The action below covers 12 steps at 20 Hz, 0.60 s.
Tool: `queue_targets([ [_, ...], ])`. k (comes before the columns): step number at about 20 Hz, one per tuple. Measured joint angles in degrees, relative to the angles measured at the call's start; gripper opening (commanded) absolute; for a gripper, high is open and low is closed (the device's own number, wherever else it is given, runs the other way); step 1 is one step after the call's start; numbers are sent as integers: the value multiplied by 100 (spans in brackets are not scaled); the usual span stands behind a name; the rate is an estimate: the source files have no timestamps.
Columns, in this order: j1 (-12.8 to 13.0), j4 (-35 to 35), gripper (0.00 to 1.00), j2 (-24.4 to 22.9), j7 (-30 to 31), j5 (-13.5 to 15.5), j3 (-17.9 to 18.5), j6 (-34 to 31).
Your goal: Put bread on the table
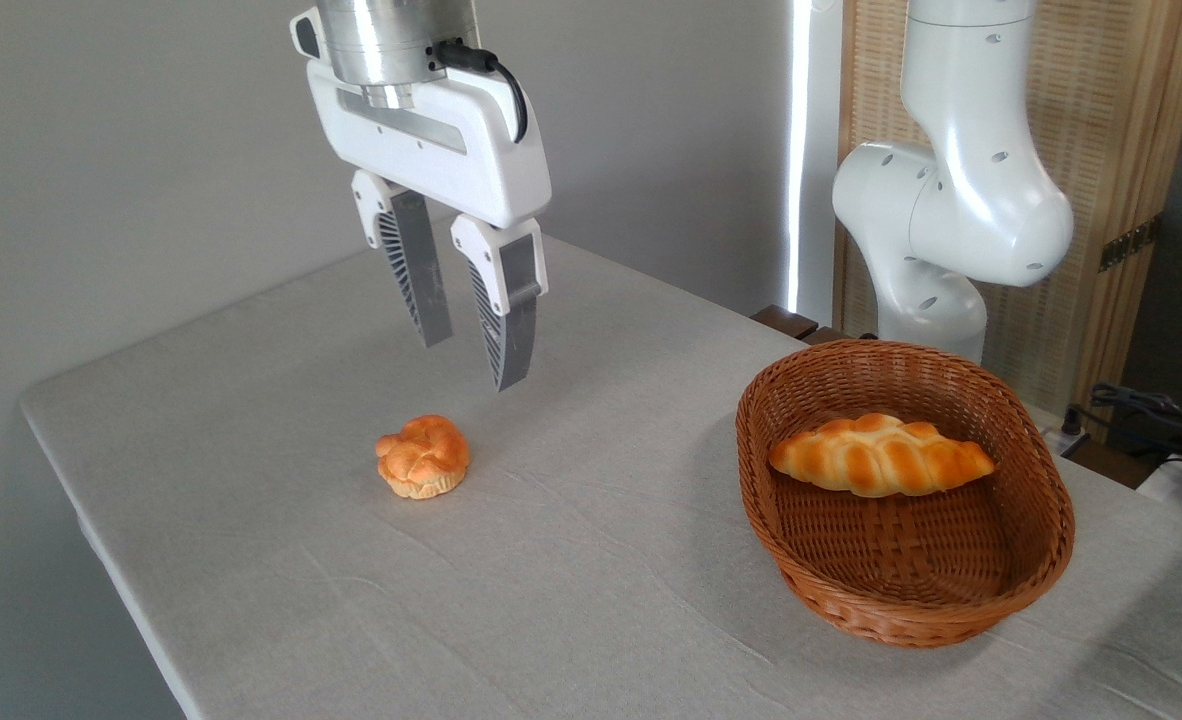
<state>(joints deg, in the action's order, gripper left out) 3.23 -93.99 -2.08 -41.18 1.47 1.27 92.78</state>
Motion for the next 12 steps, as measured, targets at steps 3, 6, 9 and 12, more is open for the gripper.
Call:
queue_targets([
  [3, -1, -413, 100, -341, -912, 0, 133, -74],
  [6, -3, -872, 100, -732, -1600, 0, 255, -111],
  [9, -6, -1573, 100, -1280, -2532, 0, 379, -143],
  [12, -4, -2216, 100, -1732, -3272, 0, 429, -148],
])
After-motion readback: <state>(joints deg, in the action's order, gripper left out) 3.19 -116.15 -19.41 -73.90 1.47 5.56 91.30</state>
